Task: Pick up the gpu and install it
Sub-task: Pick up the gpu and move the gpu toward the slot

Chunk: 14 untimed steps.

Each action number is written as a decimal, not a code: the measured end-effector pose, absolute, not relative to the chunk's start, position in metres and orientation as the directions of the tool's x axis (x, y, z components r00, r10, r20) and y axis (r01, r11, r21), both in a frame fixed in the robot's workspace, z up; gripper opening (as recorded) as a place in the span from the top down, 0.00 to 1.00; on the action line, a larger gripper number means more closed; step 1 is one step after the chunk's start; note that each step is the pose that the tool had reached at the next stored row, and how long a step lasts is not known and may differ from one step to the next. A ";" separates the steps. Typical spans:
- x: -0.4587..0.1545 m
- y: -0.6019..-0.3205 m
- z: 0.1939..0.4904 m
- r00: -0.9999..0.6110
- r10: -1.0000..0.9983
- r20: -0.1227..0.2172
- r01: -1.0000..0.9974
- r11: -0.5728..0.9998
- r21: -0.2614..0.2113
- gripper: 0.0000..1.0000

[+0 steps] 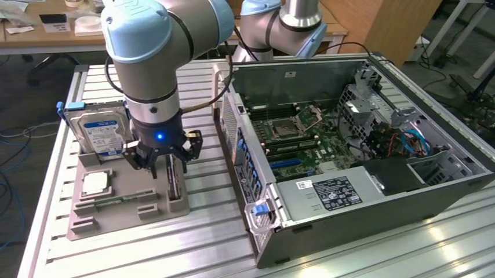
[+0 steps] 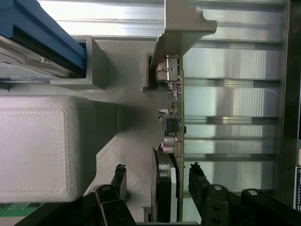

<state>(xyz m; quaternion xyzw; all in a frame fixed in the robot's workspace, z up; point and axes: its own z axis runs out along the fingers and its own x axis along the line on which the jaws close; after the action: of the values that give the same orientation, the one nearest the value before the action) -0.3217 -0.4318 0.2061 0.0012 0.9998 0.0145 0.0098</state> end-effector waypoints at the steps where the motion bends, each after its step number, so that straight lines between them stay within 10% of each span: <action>1: -0.322 -0.432 0.206 -1.000 0.003 -0.020 0.002 1.000 0.029 0.35; 14: -0.322 -0.432 0.205 -1.000 0.003 -0.020 0.002 1.000 0.029 0.52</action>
<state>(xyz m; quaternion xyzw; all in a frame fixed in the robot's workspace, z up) -0.3216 -0.4317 0.2051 0.0012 0.9998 0.0147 0.0099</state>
